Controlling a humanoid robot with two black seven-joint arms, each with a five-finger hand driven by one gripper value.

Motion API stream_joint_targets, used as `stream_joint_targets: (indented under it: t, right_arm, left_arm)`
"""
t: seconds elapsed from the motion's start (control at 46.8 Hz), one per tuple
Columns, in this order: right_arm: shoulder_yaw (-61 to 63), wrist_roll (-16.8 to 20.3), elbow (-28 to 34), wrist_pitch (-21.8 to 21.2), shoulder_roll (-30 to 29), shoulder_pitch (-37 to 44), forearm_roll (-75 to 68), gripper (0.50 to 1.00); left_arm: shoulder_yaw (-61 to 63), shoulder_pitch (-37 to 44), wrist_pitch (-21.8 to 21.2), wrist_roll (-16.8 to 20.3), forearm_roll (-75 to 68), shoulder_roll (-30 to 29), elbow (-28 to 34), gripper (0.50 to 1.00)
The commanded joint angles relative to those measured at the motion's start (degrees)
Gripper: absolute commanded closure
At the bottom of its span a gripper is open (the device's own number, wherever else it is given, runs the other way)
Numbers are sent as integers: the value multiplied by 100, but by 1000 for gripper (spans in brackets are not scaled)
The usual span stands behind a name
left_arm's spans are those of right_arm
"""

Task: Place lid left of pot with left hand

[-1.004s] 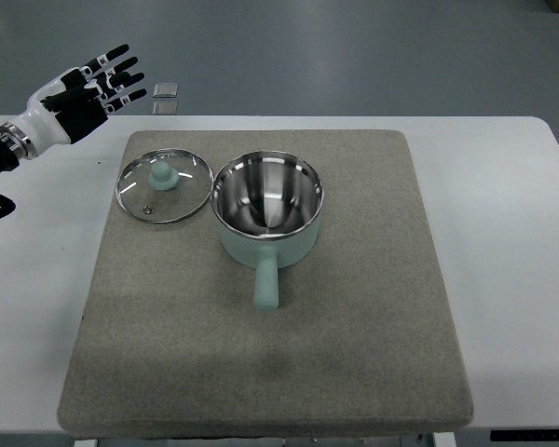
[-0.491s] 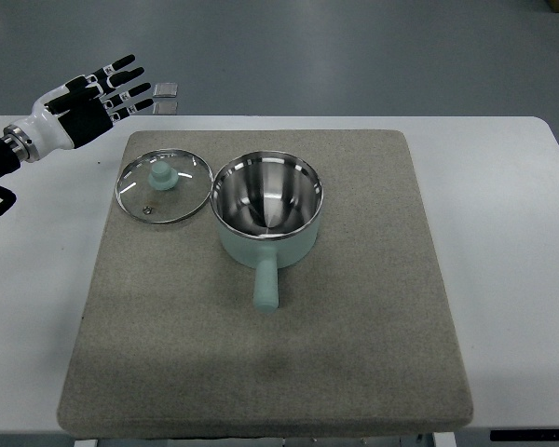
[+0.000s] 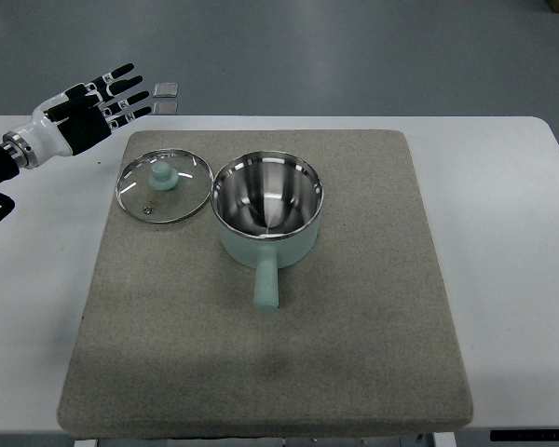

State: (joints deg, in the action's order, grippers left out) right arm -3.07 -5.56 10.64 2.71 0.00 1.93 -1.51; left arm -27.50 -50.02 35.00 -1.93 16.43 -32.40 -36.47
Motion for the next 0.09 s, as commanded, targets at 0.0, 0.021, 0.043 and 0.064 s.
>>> stream_joint_targets:
  t: [0.0,0.021,0.043,0.064]
  right_arm:
    - [-1,11,0,-51,0,1,11,576]
    - [-1,11,0,-69,0,1,11,576]
    - [-1,11,0,-87,0,1,11,576]
    - [-1,11,0,-104,0,1,11,576]
  left_arm:
    - [-1,1,0,0,-9,6,0,504]
    - [-1,1,0,0,-9,6,0,504]
    - [-9,1,0,0,-17,6,0,504]
    - [-1,1,0,0,-18,6,0,504]
